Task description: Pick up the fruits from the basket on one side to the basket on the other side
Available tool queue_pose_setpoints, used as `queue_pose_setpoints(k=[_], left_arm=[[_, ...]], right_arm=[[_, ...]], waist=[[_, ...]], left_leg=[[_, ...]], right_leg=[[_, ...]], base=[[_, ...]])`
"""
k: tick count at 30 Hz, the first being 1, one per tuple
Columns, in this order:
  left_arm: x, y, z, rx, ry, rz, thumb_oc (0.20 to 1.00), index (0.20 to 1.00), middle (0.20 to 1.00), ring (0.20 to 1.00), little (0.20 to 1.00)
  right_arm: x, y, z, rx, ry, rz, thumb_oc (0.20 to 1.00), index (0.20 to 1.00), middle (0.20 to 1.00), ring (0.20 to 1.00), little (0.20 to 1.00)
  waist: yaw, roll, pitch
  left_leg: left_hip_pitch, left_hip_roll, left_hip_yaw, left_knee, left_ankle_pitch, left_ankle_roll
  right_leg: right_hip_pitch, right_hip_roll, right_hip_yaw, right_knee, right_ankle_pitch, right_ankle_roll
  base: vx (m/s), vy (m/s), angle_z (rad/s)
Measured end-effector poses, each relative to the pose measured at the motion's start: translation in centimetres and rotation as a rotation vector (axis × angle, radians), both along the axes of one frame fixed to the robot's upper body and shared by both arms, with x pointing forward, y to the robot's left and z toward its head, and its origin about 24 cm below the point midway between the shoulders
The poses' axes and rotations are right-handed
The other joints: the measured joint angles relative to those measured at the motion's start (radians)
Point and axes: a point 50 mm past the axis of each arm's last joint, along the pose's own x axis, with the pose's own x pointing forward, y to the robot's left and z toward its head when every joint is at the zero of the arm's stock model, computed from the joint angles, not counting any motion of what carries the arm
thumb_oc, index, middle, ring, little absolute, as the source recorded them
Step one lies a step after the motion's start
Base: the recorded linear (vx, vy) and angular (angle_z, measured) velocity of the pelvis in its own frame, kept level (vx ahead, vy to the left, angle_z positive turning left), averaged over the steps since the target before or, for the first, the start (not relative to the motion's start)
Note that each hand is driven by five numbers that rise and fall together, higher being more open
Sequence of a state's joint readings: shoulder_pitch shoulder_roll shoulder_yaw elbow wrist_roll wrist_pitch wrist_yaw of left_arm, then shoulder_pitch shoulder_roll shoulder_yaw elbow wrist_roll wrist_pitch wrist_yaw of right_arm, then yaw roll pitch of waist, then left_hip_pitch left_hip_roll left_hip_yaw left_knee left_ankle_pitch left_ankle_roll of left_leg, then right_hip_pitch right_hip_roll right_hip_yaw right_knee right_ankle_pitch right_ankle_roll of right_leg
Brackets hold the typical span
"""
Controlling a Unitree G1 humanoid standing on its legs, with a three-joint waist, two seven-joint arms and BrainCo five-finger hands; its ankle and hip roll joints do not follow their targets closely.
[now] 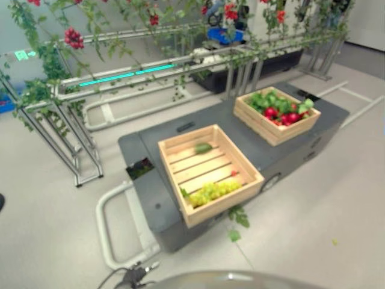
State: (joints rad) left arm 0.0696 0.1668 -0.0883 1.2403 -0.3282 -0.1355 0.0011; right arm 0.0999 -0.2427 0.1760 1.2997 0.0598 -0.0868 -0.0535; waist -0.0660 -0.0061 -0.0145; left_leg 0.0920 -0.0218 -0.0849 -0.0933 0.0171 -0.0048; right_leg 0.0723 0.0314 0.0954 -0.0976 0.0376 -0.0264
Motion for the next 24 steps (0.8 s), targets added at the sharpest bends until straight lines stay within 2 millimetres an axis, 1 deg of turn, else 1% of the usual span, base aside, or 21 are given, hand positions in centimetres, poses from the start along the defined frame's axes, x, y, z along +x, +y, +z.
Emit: queue_pose_setpoints(k=[16,18,19,20,21,22,23,24], left_arm=[[0.1,0.1,0.0,0.017,-0.002,0.008,1.0,1.0,1.0,1.0,1.0],[0.7,0.1,0.2,0.025,-0.031,0.006,1.0,1.0,1.0,1.0,1.0],[1.9,0.0,0.8,0.031,-0.1,-0.016,1.0,1.0,1.0,1.0,1.0],[2.6,-0.1,1.2,0.033,-0.14,-0.028,1.0,1.0,1.0,1.0,1.0],[3.6,-0.3,1.7,0.029,-0.192,-0.039,1.0,1.0,1.0,1.0,1.0],[4.3,-0.4,2.4,0.027,-0.261,-0.049,1.0,1.0,1.0,1.0,1.0],[4.7,-0.4,2.8,0.023,-0.295,-0.049,1.0,1.0,1.0,1.0,1.0],[5.8,-0.5,4.1,0.011,-0.388,-0.043,1.0,1.0,1.0,1.0,1.0]], right_arm=[[0.0,-0.1,0.0,-0.01,0.0,-0.003,1.0,1.0,1.0,1.0,1.0],[0.0,-0.1,0.0,-0.017,-0.001,-0.005,1.0,1.0,1.0,1.0,1.0],[0.1,-0.2,0.1,-0.023,-0.006,-0.005,1.0,1.0,1.0,1.0,1.0],[0.2,-0.2,0.1,-0.025,-0.007,-0.006,1.0,1.0,1.0,1.0,1.0],[0.2,-0.2,0.1,-0.029,-0.009,-0.009,1.0,1.0,1.0,1.0,1.0],[0.5,-0.3,0.2,-0.032,-0.024,-0.009,1.0,1.0,1.0,1.0,1.0],[0.6,-0.3,0.2,-0.033,-0.032,-0.009,1.0,1.0,1.0,1.0,1.0],[1.0,-0.4,0.3,-0.037,-0.052,-0.012,1.0,1.0,1.0,1.0,1.0]], waist=[[0.0,0.004,0.0],[0.001,0.008,0.003],[0.0,0.01,0.005],[0.001,0.008,0.007],[0.003,0.019,0.015],[0.001,0.016,0.018],[0.003,0.023,0.023],[0.002,0.028,0.037]], left_leg=[[-0.002,0.0,-0.002,0.0,0.0,0.0],[-0.005,0.001,-0.003,0.001,0.001,0.0],[-0.017,0.0,-0.008,0.003,0.002,0.001],[-0.016,0.0,-0.011,0.001,0.003,0.001],[-0.018,0.0,-0.015,0.006,0.006,0.0],[-0.017,0.0,-0.019,0.005,0.006,0.0],[-0.02,0.0,-0.021,0.006,0.006,-0.001],[-0.019,0.0,-0.026,0.006,0.007,-0.003]], right_leg=[[-0.001,0.0,-0.003,0.0,0.0,0.0],[-0.003,0.0,-0.004,0.0,0.0,0.0],[-0.009,0.0,-0.01,0.0,0.0,0.0],[-0.01,0.0,-0.014,0.0,0.0,0.0],[-0.009,0.0,-0.024,0.0,0.0,0.0],[-0.009,0.0,-0.024,0.0,-0.002,0.001],[-0.008,0.0,-0.026,0.0,-0.003,0.0],[-0.007,0.0,-0.028,0.0,-0.004,0.0]], base=[[-0.01,-0.005,0.0],[-0.08,-0.044,0.03],[-0.08,-0.05,0.09],[-0.08,-0.052,0.15],[-0.07,-0.056,0.15],[-0.08,-0.068,0.12],[-0.07,-0.07,0.1],[-0.07,-0.073,0.1]])
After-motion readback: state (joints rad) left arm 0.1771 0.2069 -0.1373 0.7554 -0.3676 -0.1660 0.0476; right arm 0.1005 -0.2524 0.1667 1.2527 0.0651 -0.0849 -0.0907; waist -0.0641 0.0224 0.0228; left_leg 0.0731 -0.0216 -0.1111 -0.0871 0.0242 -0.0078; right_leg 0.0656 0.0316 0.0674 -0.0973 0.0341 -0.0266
